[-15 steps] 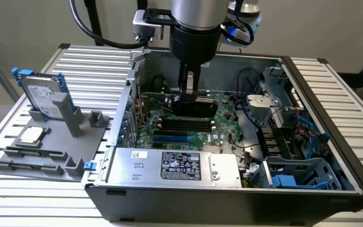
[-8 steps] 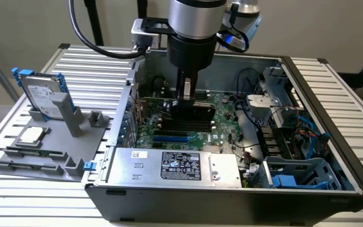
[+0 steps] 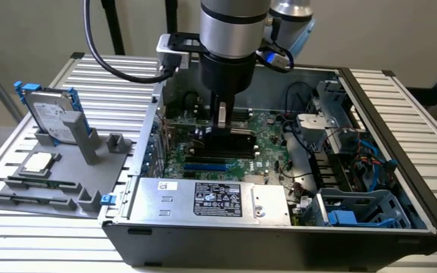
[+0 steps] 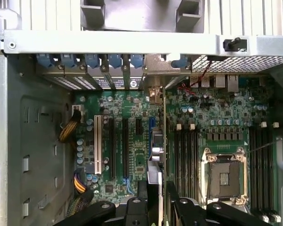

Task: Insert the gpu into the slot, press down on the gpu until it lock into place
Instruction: 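Insert the gpu into the slot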

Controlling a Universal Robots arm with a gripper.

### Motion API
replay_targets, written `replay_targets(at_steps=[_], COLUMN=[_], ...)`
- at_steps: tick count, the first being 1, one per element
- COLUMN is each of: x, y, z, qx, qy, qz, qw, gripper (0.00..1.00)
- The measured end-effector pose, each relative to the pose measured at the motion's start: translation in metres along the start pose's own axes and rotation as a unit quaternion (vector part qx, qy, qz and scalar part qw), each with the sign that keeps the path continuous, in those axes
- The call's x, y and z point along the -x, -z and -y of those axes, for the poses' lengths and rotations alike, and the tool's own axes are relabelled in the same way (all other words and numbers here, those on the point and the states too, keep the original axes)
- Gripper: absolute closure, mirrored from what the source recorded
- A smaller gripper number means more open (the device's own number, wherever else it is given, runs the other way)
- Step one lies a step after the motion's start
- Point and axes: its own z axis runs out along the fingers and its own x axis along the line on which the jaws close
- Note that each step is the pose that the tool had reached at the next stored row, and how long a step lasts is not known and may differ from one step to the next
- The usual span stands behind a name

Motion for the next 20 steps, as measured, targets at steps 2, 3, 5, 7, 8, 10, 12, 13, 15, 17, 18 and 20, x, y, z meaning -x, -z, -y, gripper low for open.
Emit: replay_targets(at_steps=[2,3,5,7,8,10,12,13,15,17,18,20], x=[0.000,0.000,-0.001,-0.001,-0.001,-0.002,-0.002,-0.002,-0.002,-0.003,-0.003,-0.003], y=[-0.0037,-0.0054,-0.0091,-0.0128,-0.0147,-0.0183,-0.0218,-0.0236,-0.0274,-0.0309,-0.0327,-0.0357], z=[-0.0007,-0.0009,-0.0014,-0.0017,-0.0019,-0.0022,-0.0026,-0.0028,-0.0031,-0.0033,-0.0035,-0.0037], qx=[-0.0002,-0.0003,-0.0004,-0.0004,-0.0005,-0.0006,-0.0007,-0.0008,-0.0008,-0.0008,-0.0008,-0.0008], qy=[0.000,0.000,0.000,0.000,0.000,0.000,0.001,0.001,0.001,0.001,0.001,0.001], qz=[0.0000,0.0000,0.0000,0.0000,0.0001,0.0001,0.0001,0.0001,0.0001,0.0000,0.0000,0.0000], qw=[1.0000,1.0000,1.0000,1.0000,1.0000,1.0000,1.0000,1.0000,1.0000,1.0000,1.0000,1.0000], gripper=[0.74,0.74,0.74,0.74,0.74,0.74,0.74,0.74,0.74,0.74,0.74,0.74])
